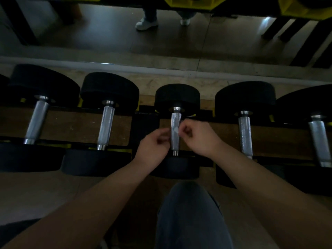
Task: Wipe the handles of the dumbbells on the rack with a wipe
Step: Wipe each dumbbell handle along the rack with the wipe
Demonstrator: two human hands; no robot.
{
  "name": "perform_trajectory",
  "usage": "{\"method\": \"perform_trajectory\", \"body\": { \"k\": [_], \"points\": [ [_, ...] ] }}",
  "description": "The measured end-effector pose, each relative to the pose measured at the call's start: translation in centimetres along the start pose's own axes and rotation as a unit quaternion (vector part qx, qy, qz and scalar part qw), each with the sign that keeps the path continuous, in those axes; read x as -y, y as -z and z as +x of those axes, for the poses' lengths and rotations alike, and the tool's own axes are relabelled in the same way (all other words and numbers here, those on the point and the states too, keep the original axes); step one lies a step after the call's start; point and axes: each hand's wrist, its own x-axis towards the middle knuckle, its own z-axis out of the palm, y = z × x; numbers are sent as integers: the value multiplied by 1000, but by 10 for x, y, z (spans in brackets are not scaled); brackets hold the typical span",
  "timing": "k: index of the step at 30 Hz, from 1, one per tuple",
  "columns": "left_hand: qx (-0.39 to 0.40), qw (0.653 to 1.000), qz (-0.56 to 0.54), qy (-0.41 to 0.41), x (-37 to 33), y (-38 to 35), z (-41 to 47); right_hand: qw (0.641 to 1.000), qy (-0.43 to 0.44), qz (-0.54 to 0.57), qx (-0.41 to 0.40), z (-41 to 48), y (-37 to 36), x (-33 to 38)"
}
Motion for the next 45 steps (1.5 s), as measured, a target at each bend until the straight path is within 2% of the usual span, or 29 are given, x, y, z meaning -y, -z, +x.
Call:
{"method": "perform_trajectory", "body": {
  "k": [2, 3, 8, 10, 12, 15, 16, 21, 23, 26, 31, 37, 39, 42, 43, 45],
  "points": [
    [34, 999, 8, -7, 1, 1, -3, 997, -19, 14, 70, -16, -3, 0],
    [41, 999, 12, -10, 3, 2, -5, 997, -28, 22, 75, -19, -5, -1],
    [49, 996, 76, -22, 4, 6, -7, 992, -89, 46, -83, 11, -3, 7],
    [70, 992, 99, -20, 5, 8, -6, 987, -115, 63, -98, 22, 1, 13],
    [72, 992, 99, -27, 8, 3, -4, 990, -119, 57, -55, 16, 4, 14],
    [42, 997, 66, -23, 16, -4, -8, 988, -130, 51, 71, -8, -3, 11],
    [29, 997, 62, -27, 18, -6, -8, 985, -136, 63, 81, -12, -7, 8],
    [-11, 997, 64, -34, 20, -13, -9, 968, -184, 163, -56, 14, -6, 4],
    [-20, 998, 53, -27, 21, -13, -9, 958, -195, 191, -86, 24, -5, 3],
    [-28, 999, 41, -18, 22, -14, -10, 954, -205, 204, -74, 19, -5, 4],
    [-33, 999, 33, -23, 23, -16, -9, 922, -243, 299, -48, 9, -1, 7],
    [-33, 999, 31, -31, 25, -17, -9, 931, -259, 255, 29, -13, -6, 9],
    [-41, 998, 28, -29, 26, -17, -7, 922, -274, 275, -7, -6, -6, 11],
    [-47, 998, 28, -27, 23, -17, -9, 893, -278, 327, -133, 21, -5, 17],
    [-49, 998, 30, -26, 22, -17, -10, 890, -272, 332, -151, 28, -5, 18],
    [-51, 998, 34, -25, 21, -16, -10, 906, -262, 303, -134, 30, -8, 17]
  ]
}}
